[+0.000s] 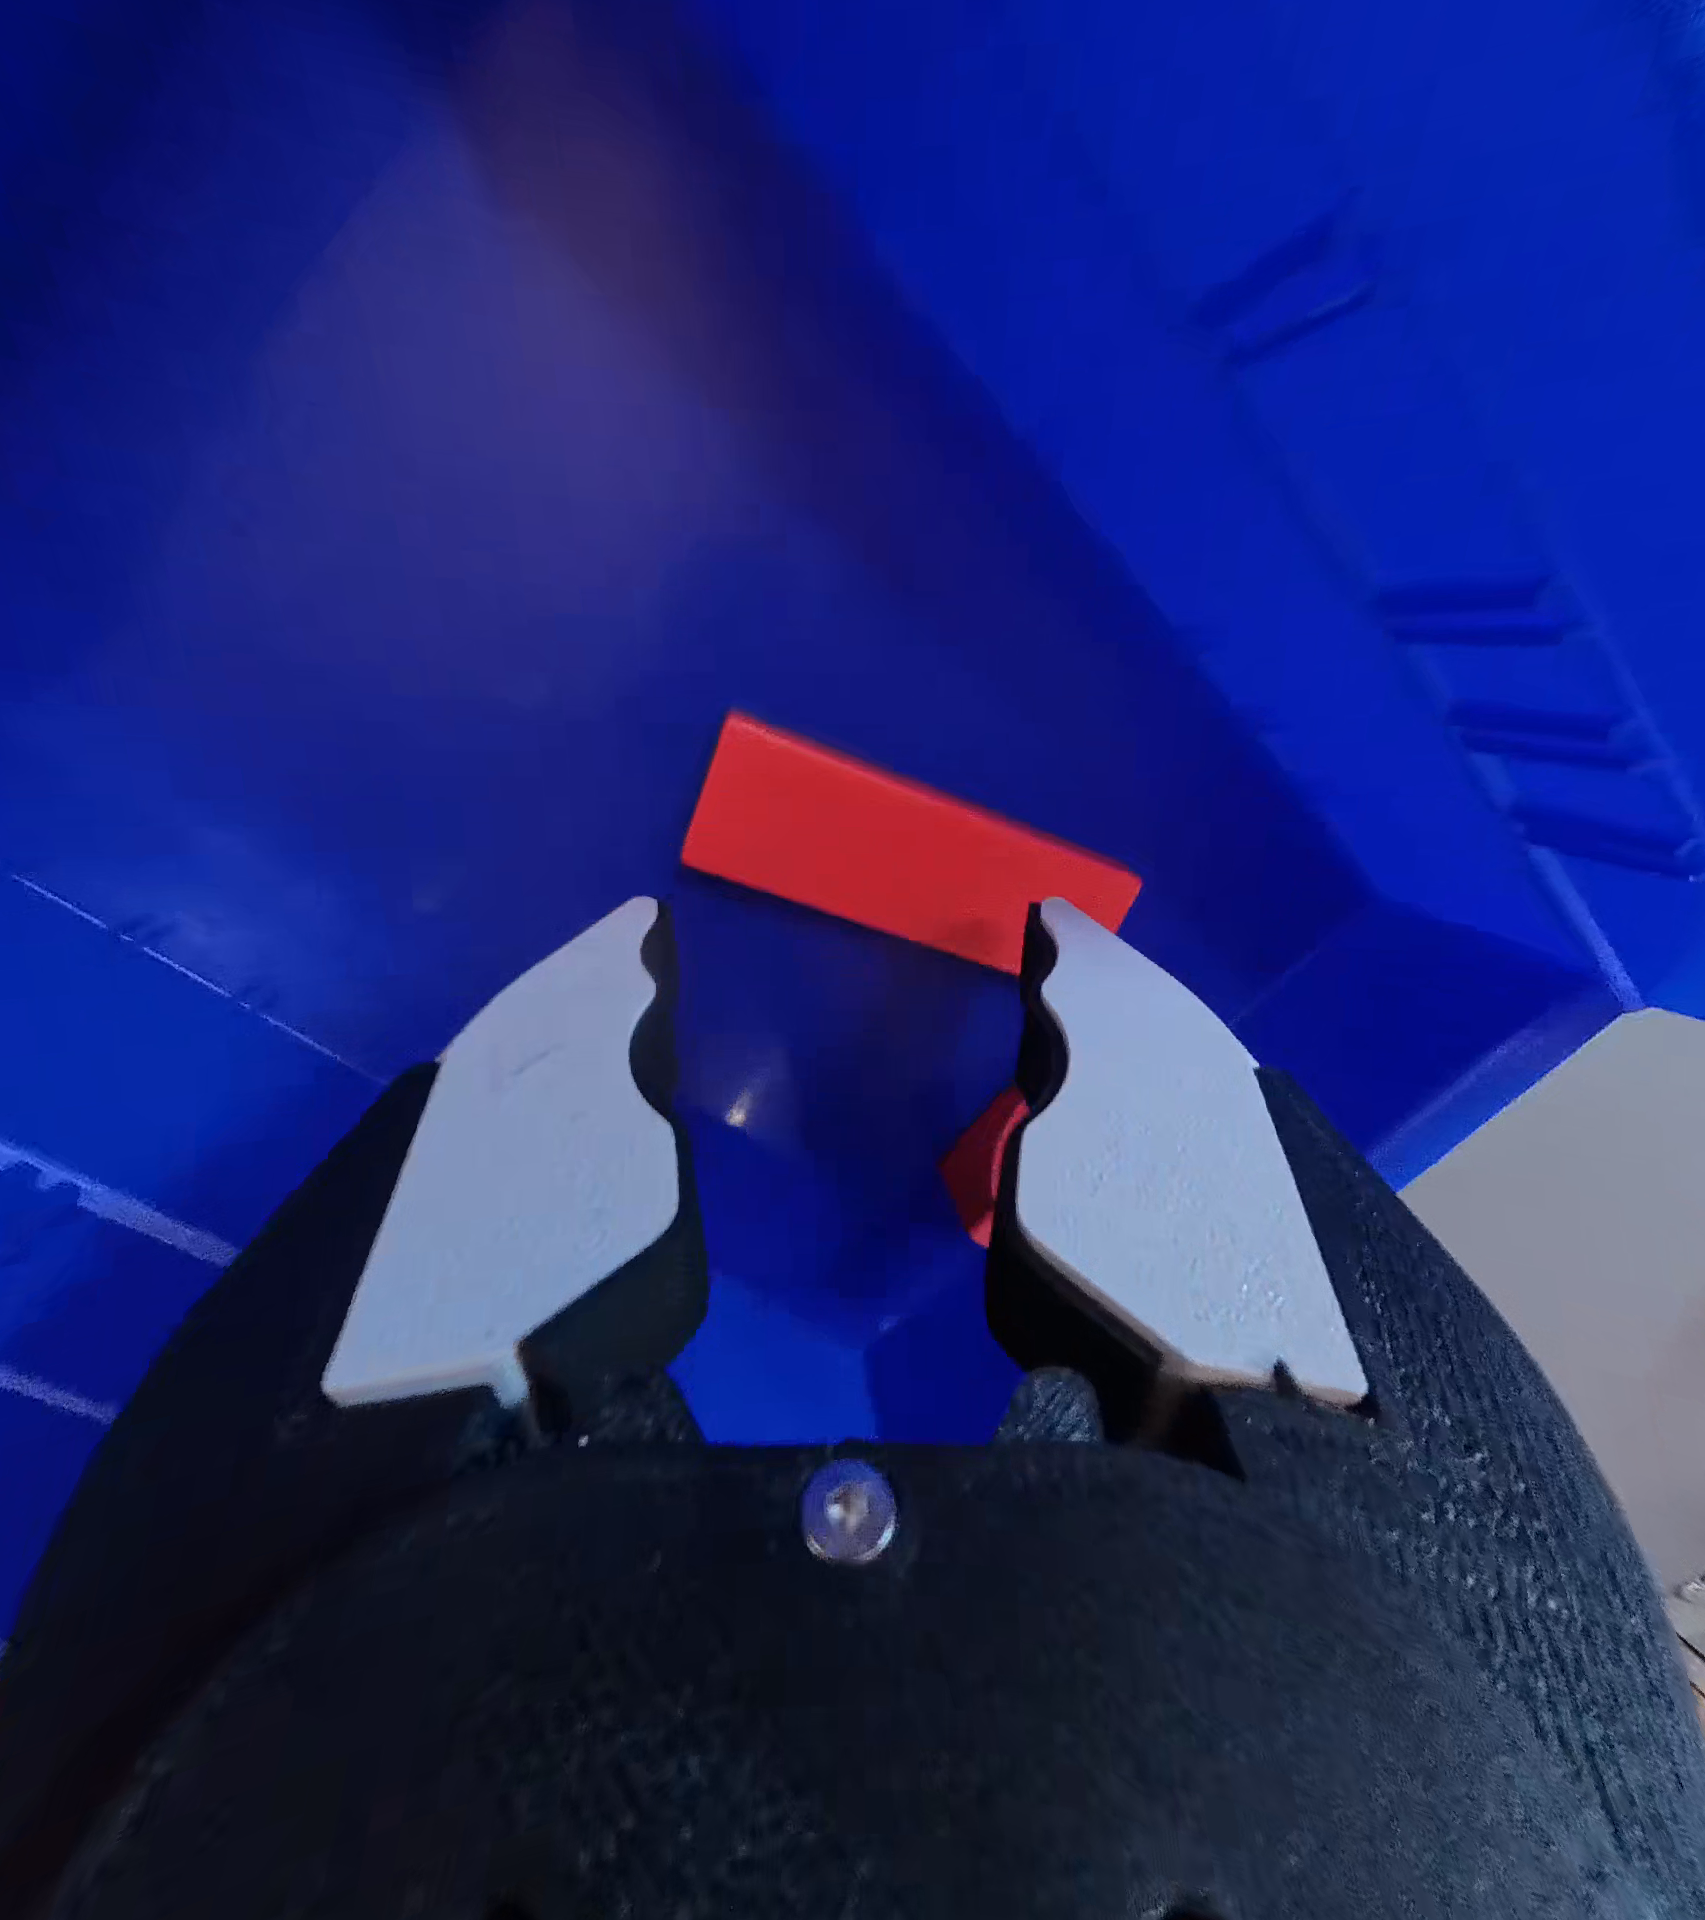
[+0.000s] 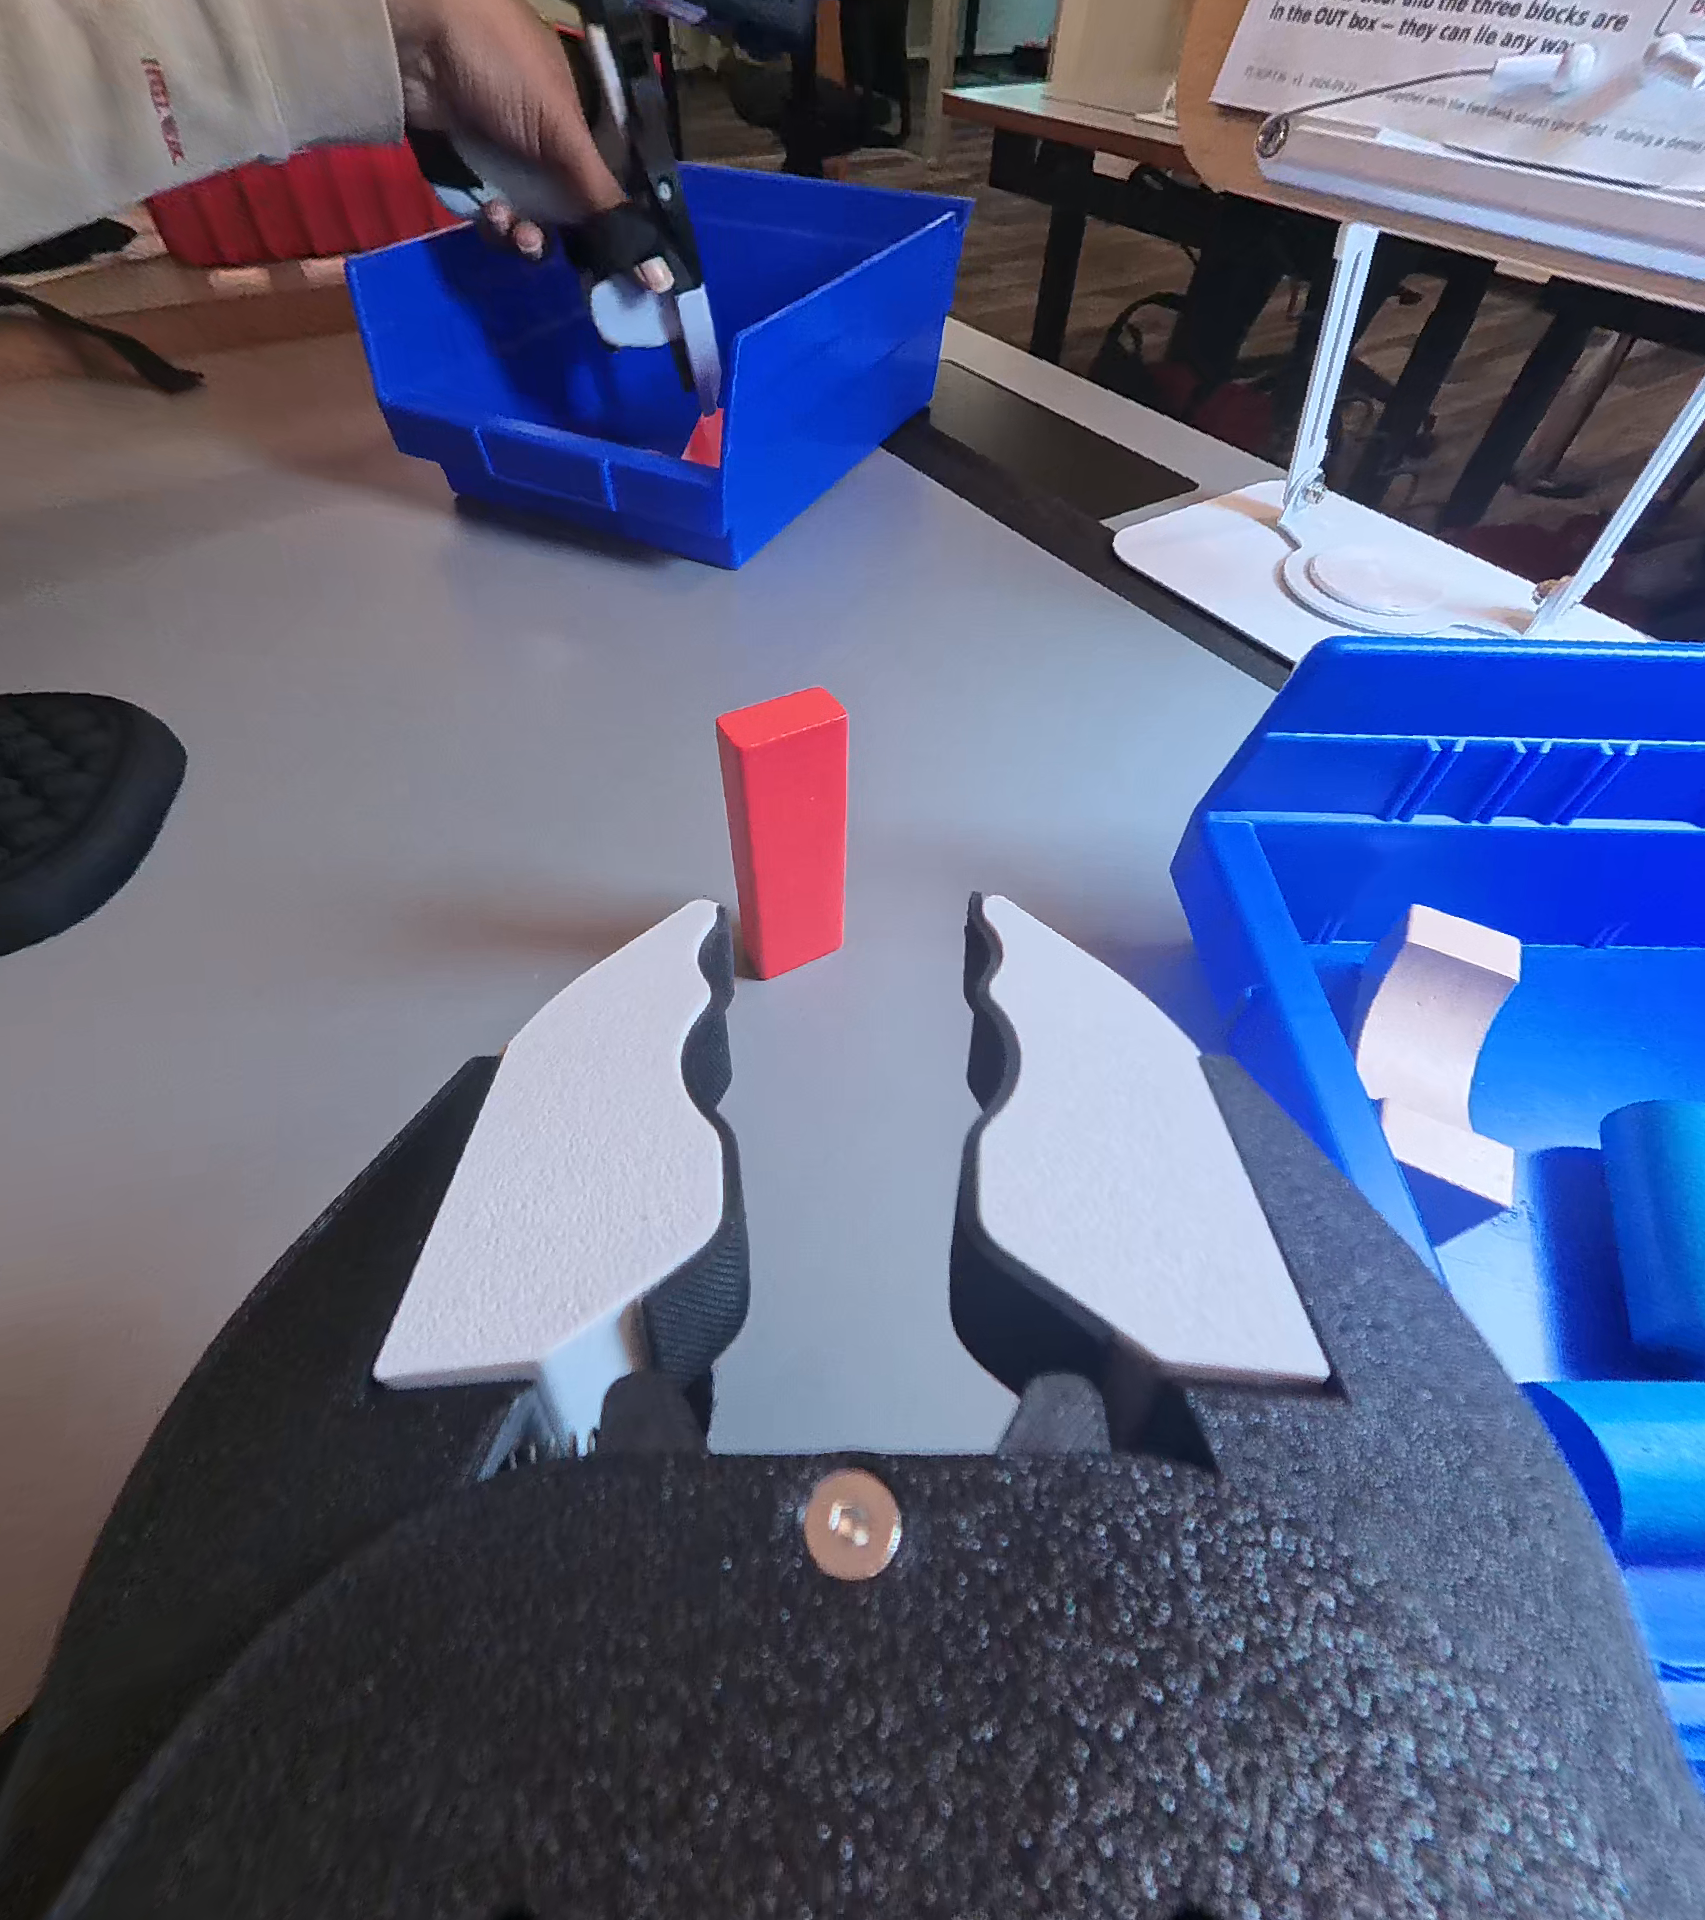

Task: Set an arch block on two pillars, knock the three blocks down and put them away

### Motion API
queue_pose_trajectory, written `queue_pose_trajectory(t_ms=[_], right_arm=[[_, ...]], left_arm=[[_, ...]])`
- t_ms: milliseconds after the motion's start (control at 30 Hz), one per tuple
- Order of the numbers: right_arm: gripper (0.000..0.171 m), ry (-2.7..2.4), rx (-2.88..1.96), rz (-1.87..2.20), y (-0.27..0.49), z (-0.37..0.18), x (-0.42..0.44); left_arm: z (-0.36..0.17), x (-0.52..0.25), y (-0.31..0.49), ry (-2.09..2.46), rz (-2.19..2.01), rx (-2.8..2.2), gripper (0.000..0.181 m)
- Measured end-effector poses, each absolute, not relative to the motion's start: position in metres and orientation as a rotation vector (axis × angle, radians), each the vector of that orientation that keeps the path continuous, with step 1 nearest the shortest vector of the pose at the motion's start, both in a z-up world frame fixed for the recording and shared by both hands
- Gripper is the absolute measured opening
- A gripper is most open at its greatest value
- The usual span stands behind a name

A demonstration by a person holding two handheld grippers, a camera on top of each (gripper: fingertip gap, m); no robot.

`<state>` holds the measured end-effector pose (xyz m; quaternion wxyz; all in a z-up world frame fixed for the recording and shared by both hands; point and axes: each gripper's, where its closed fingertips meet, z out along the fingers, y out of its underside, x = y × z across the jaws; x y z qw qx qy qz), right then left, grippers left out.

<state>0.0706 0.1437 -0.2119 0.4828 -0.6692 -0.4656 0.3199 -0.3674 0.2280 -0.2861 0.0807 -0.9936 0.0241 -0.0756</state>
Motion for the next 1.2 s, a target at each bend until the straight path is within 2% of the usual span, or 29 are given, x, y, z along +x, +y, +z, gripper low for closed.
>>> queue_pose_trajectory(t_ms=[167,267,467,700,800,933,1067,1200], right_arm=[[0.043,-1.153,-1.631,0.769,0.141,-0.214,0.069],[0.042,-1.149,-1.635,0.762,0.143,-0.214,0.070],[0.041,-1.140,-1.654,0.760,0.146,-0.217,0.072],[0.040,-1.167,-1.648,0.728,0.143,-0.220,0.070],[0.040,-1.148,-1.639,0.740,0.144,-0.216,0.071],[0.041,-1.119,-1.606,0.793,0.142,-0.208,0.069],[0.041,-1.117,-1.544,0.836,0.134,-0.198,0.063],[0.042,-1.151,-1.464,0.931,0.108,-0.182,0.042]], left_arm=[[-0.300,-0.349,0.236,0.005,-0.385,-2.911,0.067],[-0.303,-0.337,0.258,-0.012,-0.441,-2.819,0.060],[-0.311,-0.336,0.276,0.208,-0.156,-2.866,0.044],[-0.304,-0.335,0.283,0.530,0.108,-2.769,0.038],[-0.274,-0.334,0.284,0.567,0.032,-2.619,0.036],[-0.206,-0.311,0.269,0.656,-0.106,-2.320,0.033],[-0.145,-0.250,0.222,0.804,-0.301,-2.001,0.033],[-0.113,-0.163,0.150,0.983,-0.525,-1.726,0.032]])
